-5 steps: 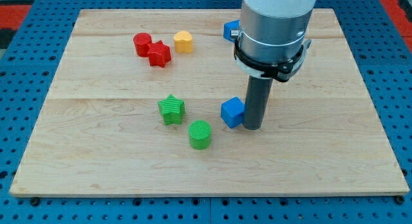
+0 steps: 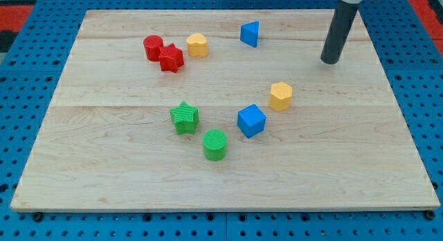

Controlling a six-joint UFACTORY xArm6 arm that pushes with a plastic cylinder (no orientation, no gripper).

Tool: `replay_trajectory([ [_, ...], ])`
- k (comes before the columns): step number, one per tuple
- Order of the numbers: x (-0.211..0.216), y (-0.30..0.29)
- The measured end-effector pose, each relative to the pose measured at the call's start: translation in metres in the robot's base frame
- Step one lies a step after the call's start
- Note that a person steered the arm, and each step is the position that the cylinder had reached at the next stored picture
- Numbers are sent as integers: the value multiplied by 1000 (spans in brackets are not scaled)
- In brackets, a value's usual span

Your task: Touch the bottom of yellow heart

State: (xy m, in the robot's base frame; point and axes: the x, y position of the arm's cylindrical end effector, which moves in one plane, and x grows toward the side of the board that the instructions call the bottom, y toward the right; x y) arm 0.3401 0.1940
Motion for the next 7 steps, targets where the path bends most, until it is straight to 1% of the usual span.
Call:
replay_trajectory([
  [1,-5,-29],
  [2,-14,-82],
  [3,-12,-110],
  [4,-8,-178],
  [5,-21,-249],
  [6,-48,-277],
  [7,-51,-298],
])
